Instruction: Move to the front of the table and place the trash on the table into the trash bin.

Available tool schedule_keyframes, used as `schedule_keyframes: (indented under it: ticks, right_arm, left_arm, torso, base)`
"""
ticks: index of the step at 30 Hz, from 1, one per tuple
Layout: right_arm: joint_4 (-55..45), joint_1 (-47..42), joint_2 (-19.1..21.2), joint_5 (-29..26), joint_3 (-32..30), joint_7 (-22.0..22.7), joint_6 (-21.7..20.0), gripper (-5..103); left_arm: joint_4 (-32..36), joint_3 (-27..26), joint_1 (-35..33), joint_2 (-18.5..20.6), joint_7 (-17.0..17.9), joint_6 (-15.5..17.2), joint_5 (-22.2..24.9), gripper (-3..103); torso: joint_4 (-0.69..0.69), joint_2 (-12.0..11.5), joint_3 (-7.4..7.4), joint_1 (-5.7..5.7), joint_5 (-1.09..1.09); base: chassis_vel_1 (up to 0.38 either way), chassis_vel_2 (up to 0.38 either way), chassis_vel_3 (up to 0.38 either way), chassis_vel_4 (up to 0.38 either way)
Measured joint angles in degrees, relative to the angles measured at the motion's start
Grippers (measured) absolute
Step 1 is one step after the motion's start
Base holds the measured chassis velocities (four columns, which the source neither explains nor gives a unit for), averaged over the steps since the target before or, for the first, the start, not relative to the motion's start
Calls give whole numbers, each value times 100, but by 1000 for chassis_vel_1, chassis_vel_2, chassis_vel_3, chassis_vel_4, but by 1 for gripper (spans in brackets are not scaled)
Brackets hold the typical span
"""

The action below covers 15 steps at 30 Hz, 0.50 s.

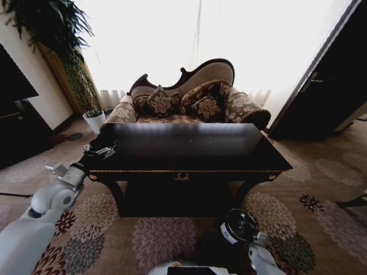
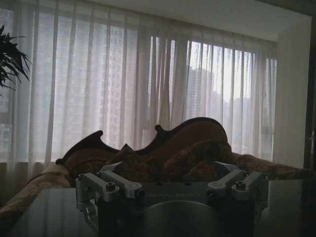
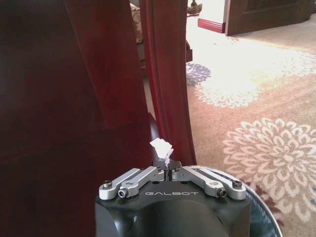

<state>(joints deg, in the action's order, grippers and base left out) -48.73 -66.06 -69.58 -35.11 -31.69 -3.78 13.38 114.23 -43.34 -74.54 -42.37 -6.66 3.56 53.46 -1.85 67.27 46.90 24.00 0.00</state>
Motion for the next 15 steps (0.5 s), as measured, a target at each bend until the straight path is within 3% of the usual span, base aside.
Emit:
schedule_keyframes:
  ticks: [4,9,12,15]
  right_arm:
    - [361,206,59,0,30,-26,19,1]
    - [561,255,114,-26,36,-75,28,22]
    - [563,237,124,-33,32,-86,29,27]
    - [523,192,133,-43,15,-106,28,43]
  left_arm:
    - [0,0,0,0,0,0,0,100]
    - [0,0,0,0,0,0,0,100]
    - [0,0,0,0,0,0,0,100]
    - [0,0,0,0,0,0,0,100]
  torso:
    - [0,0,0,0,-1]
    - [-1,0,0,0,0]
    - [-1,0,0,0,1]
    - [-1,0,0,0,0]
  base:
    - [0,0,0,0]
    - [0,0,0,0]
    - [0,0,0,0]
    - [0,0,0,0]
